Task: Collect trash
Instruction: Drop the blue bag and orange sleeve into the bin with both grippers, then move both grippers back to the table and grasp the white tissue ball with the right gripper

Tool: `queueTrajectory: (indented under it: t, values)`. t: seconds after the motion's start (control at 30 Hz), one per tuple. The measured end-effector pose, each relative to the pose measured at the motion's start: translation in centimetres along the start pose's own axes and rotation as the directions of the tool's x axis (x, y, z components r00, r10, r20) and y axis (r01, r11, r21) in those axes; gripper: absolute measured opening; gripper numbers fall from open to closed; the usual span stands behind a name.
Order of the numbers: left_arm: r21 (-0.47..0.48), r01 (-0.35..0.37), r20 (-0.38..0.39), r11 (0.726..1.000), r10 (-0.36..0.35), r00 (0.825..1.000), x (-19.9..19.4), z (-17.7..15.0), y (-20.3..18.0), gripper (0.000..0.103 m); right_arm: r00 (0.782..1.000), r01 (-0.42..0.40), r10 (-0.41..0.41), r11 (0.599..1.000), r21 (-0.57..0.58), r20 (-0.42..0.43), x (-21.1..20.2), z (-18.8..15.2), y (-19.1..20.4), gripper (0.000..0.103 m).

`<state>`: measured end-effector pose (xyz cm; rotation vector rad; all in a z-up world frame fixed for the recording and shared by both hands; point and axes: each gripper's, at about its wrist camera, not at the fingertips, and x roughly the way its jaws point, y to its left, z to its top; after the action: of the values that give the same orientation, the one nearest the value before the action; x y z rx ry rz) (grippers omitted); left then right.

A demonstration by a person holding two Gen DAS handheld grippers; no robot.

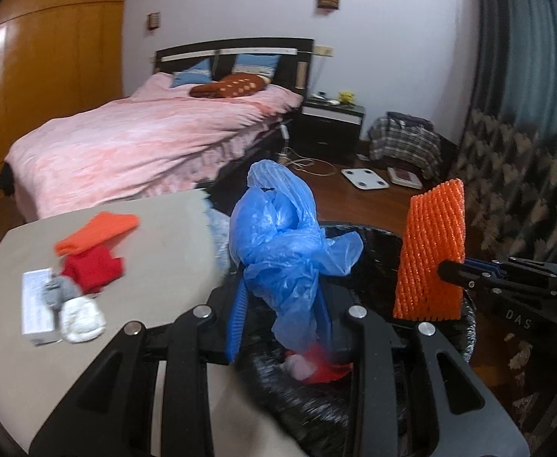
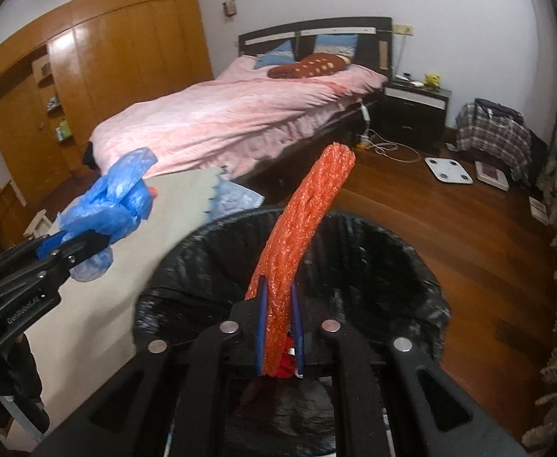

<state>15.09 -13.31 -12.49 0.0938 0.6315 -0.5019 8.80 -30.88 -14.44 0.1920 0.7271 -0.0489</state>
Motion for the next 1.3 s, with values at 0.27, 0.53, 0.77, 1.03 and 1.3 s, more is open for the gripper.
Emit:
queueTrajectory:
  t: [0.27, 0.53, 0.77, 1.03, 1.3]
  values:
    - [0.012, 0.077, -0.044, 0.997, -0.076, 0.996, 3.8, 0.0, -1.8, 0.054, 0.999, 0.045, -0.043, 0.997, 0.057, -0.03, 1.2, -0.9, -2.8, 0.031]
    - [-0.01, 0.042, -0.046, 0.999, -0.042, 0.998, 3.5, -0.4, 0.0, 0.069, 0.998, 0.064, -0.063, 0.994, 0.085, -0.013, 0.9, -1.1, -3.6, 0.072]
    - [-0.043, -0.06, -0.013, 0.997, 0.06, 0.998, 0.5, -0.4, 3.4, 0.086, 0.999, 0.031, -0.034, 0.997, 0.071, 0.042, 0.0, 0.0, -1.5, 0.097]
    - [-0.124, -0.172, 0.021, 0.977, 0.176, 0.984, -3.8, -0.8, 8.1, 0.09, 0.997, -0.031, 0.03, 0.999, 0.014, 0.069, 0.1, 1.3, 3.2, 0.097]
    - [-0.175, -0.291, 0.025, 0.941, 0.3, 0.954, -7.7, -2.4, 13.1, 0.091, 0.992, -0.098, 0.102, 0.993, -0.063, 0.071, 1.4, 2.0, 9.1, 0.097]
